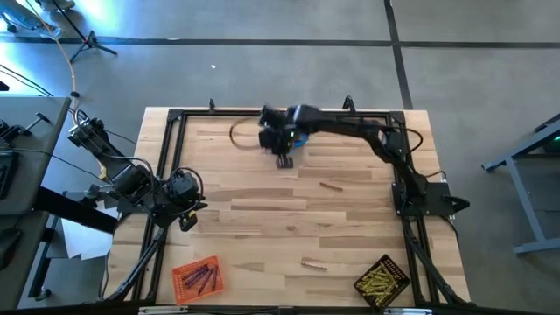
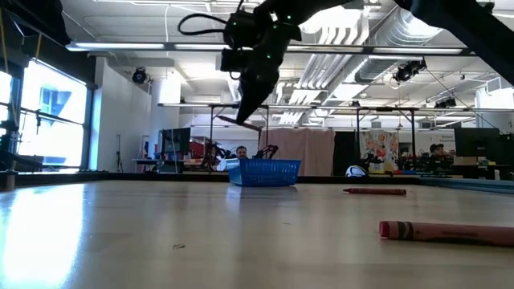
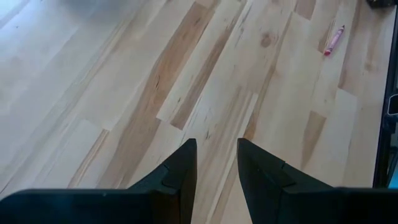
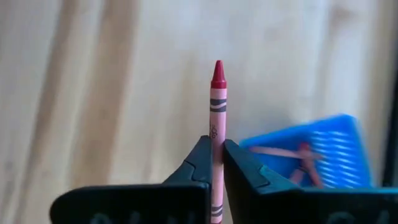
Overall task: Sort crayons
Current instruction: Put the red crayon into the blue bin
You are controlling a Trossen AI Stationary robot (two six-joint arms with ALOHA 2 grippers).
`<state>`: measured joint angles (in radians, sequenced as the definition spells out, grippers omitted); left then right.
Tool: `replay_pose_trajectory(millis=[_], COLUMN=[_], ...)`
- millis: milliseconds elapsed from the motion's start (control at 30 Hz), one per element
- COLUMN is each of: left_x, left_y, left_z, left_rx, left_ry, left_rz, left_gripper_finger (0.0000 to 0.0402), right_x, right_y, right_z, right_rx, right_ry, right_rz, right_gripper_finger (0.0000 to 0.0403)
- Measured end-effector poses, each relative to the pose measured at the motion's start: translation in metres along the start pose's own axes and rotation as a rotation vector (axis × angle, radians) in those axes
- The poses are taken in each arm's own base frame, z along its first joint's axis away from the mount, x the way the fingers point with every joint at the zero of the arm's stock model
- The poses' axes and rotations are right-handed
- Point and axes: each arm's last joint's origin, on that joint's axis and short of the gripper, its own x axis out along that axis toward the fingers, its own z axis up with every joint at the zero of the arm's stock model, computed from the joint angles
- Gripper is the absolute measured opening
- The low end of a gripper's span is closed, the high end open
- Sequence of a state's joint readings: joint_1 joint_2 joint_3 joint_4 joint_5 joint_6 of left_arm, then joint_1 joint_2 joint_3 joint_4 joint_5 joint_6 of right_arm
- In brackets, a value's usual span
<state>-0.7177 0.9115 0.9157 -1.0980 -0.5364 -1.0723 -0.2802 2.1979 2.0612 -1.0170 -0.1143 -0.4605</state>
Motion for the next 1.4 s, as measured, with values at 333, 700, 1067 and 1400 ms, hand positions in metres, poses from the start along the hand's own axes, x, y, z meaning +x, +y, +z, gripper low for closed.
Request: replay_pose_trajectory(millis=[333, 700, 1067, 1400], left_x=[0.0, 0.0, 0.0, 0.003], left_y=[0.0, 0.001, 0.001, -0.001], left_z=[0.001, 0.001, 0.002, 0.002], left_rx=[-0.054, -0.08, -0.097, -0.086], left_ry=[-0.028, -0.048, -0.081, -0.094], left_rz=[0.014, 0.023, 0.039, 0.062], left_gripper_finger=[0.0104, 0.0104, 0.0104, 0.0104], right_x=[-0.002, -0.001, -0.034, -0.002], right_y=[-0.078, -0.08, -0.037, 0.035], right_z=[-0.055, -0.074, -0.082, -0.095], right_rx=[0.285, 0.395, 0.598, 0.46], right_ry=[0.045, 0.16, 0.417, 0.612], right_rz=[-0.066, -0.007, 0.268, 0.354], right_gripper_finger=[0.0012, 0.0098, 0.0099, 0.008])
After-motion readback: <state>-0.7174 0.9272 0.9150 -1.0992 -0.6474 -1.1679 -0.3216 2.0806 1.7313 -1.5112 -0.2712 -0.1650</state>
